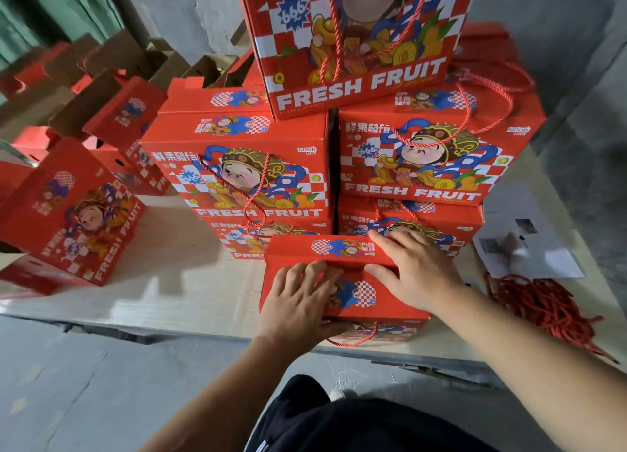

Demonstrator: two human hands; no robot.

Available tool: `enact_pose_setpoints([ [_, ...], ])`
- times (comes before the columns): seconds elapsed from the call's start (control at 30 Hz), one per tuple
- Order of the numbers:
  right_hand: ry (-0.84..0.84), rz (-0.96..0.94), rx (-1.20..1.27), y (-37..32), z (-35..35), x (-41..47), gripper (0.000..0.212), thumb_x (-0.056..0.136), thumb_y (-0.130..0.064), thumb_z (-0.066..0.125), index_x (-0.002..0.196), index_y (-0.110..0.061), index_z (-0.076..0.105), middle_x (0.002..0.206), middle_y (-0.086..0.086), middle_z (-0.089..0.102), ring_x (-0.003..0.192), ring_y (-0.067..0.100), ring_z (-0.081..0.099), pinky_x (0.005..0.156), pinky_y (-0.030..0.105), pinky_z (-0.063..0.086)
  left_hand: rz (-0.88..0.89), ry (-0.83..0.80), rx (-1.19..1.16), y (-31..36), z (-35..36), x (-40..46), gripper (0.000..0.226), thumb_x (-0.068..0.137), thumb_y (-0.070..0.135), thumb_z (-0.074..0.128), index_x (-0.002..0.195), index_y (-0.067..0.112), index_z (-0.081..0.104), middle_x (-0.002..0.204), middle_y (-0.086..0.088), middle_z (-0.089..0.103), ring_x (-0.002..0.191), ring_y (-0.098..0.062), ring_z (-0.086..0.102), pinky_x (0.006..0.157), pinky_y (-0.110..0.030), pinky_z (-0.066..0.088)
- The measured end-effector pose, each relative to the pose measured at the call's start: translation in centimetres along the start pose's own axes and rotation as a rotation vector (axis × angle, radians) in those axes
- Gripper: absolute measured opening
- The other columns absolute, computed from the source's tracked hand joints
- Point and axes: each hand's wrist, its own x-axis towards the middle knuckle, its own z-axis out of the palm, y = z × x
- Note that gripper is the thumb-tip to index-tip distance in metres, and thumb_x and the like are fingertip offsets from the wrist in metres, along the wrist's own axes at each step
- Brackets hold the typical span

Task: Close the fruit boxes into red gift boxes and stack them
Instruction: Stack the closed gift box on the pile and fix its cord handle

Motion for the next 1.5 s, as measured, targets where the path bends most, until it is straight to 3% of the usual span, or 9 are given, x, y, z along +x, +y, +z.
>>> enact_pose_setpoints([
  [0.27, -0.150, 0.052, -0.039, -0.2, -0.5, 0.3, 0.097, 0.081, -0.092, -0.001, 0.161, -0.040, 0.017, 0.144, 0.000, 0.046, 0.132, 0.027, 0.042, 0.108, 0.046, 0.045, -0.107, -0.080, -0.040, 0.7, -0.6, 0.8, 0.095, 0.065, 0.094, 0.052, 0.133, 0.027, 0.058, 0.126, -0.002, 0.052, 0.116, -0.029, 0.050, 0.107, -0.047, 0.038],
  [0.53, -0.379, 0.106, 0.033, -0.2, -1.2, 0.9, 0.083, 0.088, -0.087, 0.015, 0.157, -0.049, -0.011, 0.163, -0.002, 0.018, 0.151, 0.030, 0.012, 0.119, 0.057, 0.024, -0.094, 0.040, -0.092, 0.9, -0.2, 1.1, 0.098, 0.054, 0.089, 0.073, 0.118, 0.017, 0.050, 0.111, -0.006, 0.051, 0.095, -0.029, 0.054, 0.089, -0.044, 0.047],
  [0.67, -0.333, 0.106, -0.014, -0.5, 0.0, -0.1, 0.091, 0.082, -0.093, 0.005, 0.156, -0.048, -0.022, 0.166, -0.004, 0.005, 0.155, 0.027, -0.007, 0.124, 0.056, 0.010, -0.126, 0.000, -0.032, 1.3, 0.1, 0.6, 0.120, 0.059, 0.092, 0.066, 0.149, 0.017, 0.041, 0.149, -0.013, 0.043, 0.138, -0.037, 0.040, 0.117, -0.053, 0.022],
  [0.8, -0.272, 0.090, -0.051, -0.5, 0.4, -0.4, 0.092, 0.083, -0.092, -0.001, 0.158, -0.043, -0.020, 0.169, 0.002, 0.006, 0.157, 0.029, -0.004, 0.126, 0.052, 0.004, -0.093, -0.274, -0.010, 0.7, 0.0, 1.4, 0.128, 0.072, 0.099, 0.031, 0.167, 0.018, 0.001, 0.175, -0.005, 0.002, 0.160, -0.037, -0.007, 0.128, -0.050, -0.012],
  [0.93, -0.288, 0.110, -0.099, -1.4, 0.5, -0.5, 0.087, 0.087, -0.085, -0.005, 0.158, -0.038, -0.026, 0.173, 0.009, -0.013, 0.158, 0.029, -0.017, 0.127, 0.049, -0.013, -0.088, -0.372, -0.033, 0.2, 0.3, 1.6, 0.125, 0.074, 0.099, 0.022, 0.166, 0.021, -0.008, 0.171, 0.001, -0.018, 0.158, -0.035, -0.016, 0.122, -0.045, -0.021],
  [1.17, -0.165, -0.012, -0.022, -4.6, 0.9, -3.8, 0.075, 0.097, -0.072, 0.003, 0.164, -0.038, -0.008, 0.171, 0.000, -0.017, 0.158, 0.020, -0.017, 0.125, 0.039, -0.013, -0.092, -0.213, -0.182, -2.2, -1.0, 1.1, 0.122, 0.071, 0.100, 0.042, 0.165, 0.025, 0.023, 0.174, 0.001, 0.014, 0.160, -0.027, 0.009, 0.130, -0.050, 0.003],
  [1.3, -0.080, -0.012, -0.037, -4.5, 1.5, -5.4, 0.075, 0.101, -0.068, 0.005, 0.166, -0.031, 0.015, 0.173, -0.002, 0.004, 0.160, 0.020, 0.001, 0.129, 0.041, 0.001, -0.270, -0.289, -0.233, -4.5, -1.0, 0.3, 0.099, 0.085, 0.093, 0.016, 0.166, 0.038, 0.010, 0.174, 0.010, -0.003, 0.160, -0.022, -0.011, 0.130, -0.054, 0.005],
  [1.43, -0.106, -0.005, -0.024, -4.1, 1.8, -3.8, 0.076, 0.098, -0.070, 0.002, 0.165, -0.036, 0.002, 0.172, -0.007, -0.007, 0.159, 0.016, -0.010, 0.128, 0.039, -0.007, -0.329, -0.301, -0.246, -3.7, -0.6, 1.1, 0.088, 0.092, 0.086, 0.020, 0.165, 0.040, 0.007, 0.174, 0.008, -0.005, 0.159, -0.029, -0.016, 0.129, -0.051, 0.001],
  [1.5, -0.066, -0.038, -0.008, -3.5, 1.7, -4.2, 0.076, 0.099, -0.072, 0.003, 0.165, -0.036, 0.010, 0.173, -0.008, -0.001, 0.160, 0.015, -0.005, 0.130, 0.044, 0.005, -0.349, -0.309, -0.269, -3.5, -0.6, 1.1, 0.088, 0.091, 0.085, 0.022, 0.165, 0.041, 0.004, 0.174, 0.008, -0.008, 0.158, -0.033, -0.018, 0.127, -0.049, -0.003],
])
